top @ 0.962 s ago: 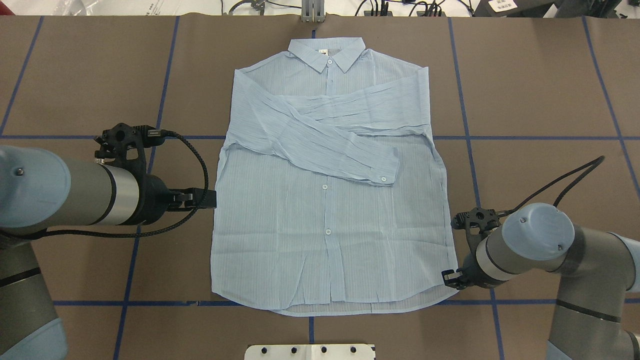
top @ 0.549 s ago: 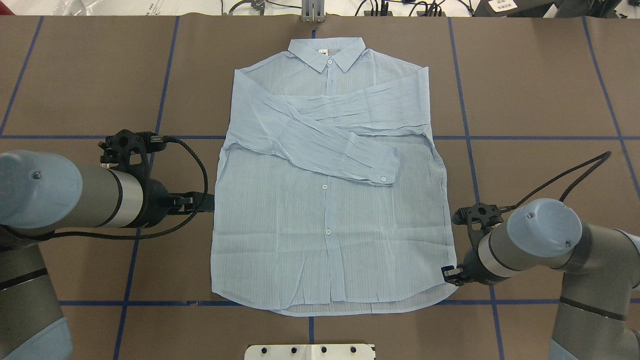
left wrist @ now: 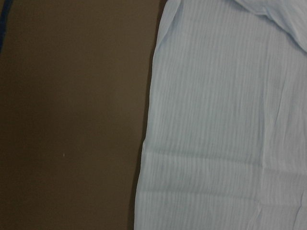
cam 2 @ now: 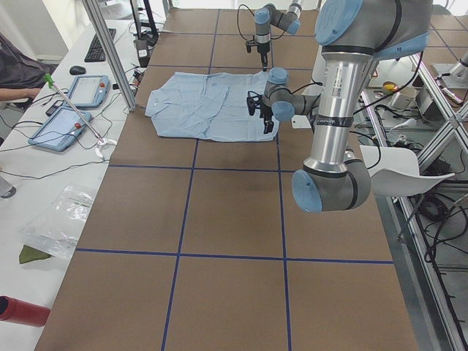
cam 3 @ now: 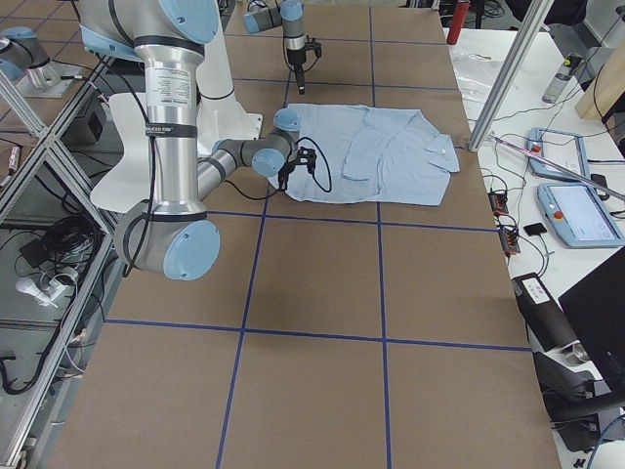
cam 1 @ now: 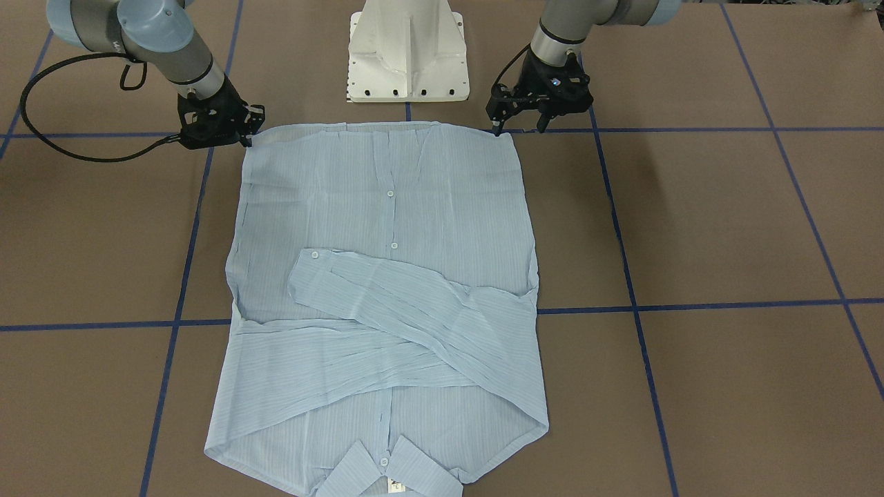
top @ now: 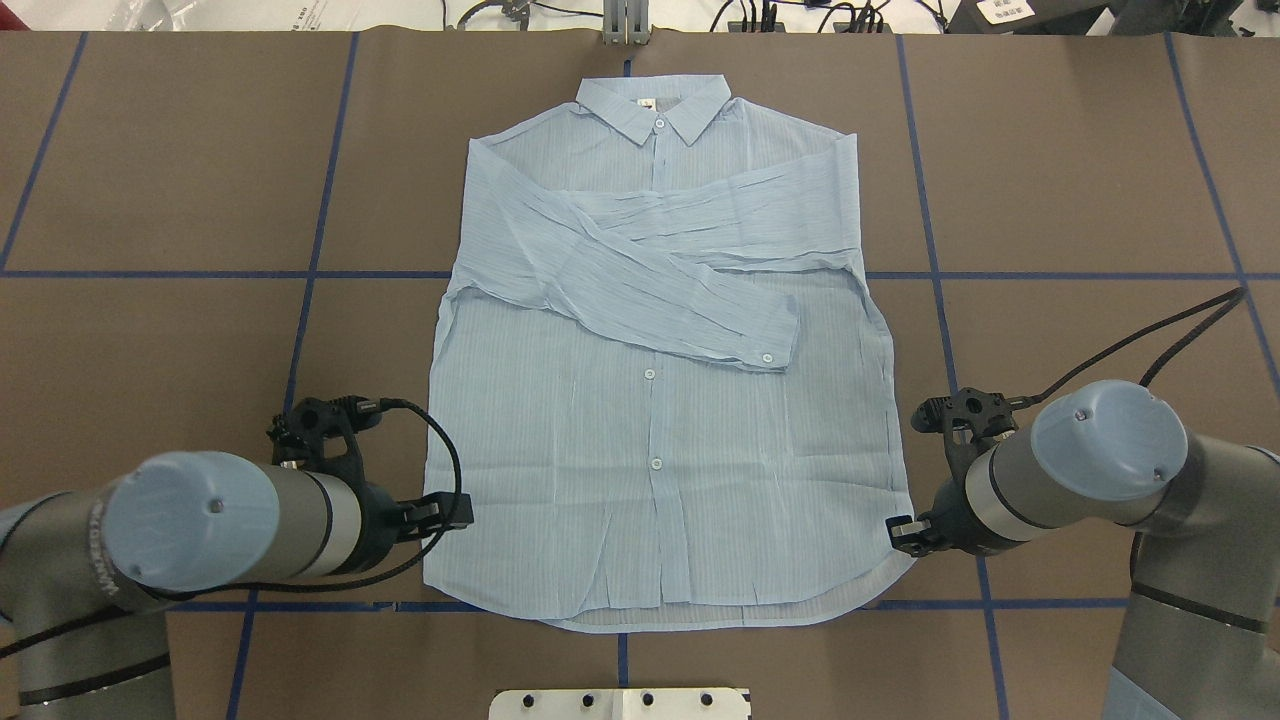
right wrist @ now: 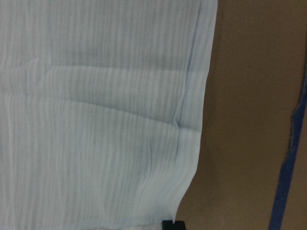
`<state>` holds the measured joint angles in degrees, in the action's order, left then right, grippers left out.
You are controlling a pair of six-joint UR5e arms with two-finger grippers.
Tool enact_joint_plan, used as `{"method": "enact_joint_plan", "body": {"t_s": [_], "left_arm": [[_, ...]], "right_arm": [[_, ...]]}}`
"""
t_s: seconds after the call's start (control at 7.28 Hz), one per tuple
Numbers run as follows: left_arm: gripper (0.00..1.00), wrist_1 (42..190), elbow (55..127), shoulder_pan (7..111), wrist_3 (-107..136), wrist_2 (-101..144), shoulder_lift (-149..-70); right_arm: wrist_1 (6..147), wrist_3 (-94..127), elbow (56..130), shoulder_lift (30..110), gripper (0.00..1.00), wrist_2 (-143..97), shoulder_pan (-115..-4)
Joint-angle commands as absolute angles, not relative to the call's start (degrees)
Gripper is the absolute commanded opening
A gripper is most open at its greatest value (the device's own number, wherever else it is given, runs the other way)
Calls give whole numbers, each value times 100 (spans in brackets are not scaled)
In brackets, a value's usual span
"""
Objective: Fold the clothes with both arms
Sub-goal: 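Lower both grippers to the hem corners and grasp the hem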
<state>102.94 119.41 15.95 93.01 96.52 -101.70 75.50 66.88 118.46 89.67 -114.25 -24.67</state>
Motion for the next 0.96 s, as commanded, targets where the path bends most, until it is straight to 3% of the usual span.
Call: {"method": "enact_joint_plan", "body": {"t_s": [0.0, 0.41, 0.82], "left_arm": [[97, 10327, 11586, 1292, 9562, 9510, -10291], [77, 10292, 11356, 1213, 9598, 9501, -10397], [47, 10257, 11285, 1213, 9598, 9501, -10389]], "right_arm": [[7550, 6688, 11918, 8982, 0, -11426, -2479], [7550, 6688, 11927, 8974, 0, -11434, -2514], [7550, 6688, 11927, 8974, 0, -11479, -2566]]}}
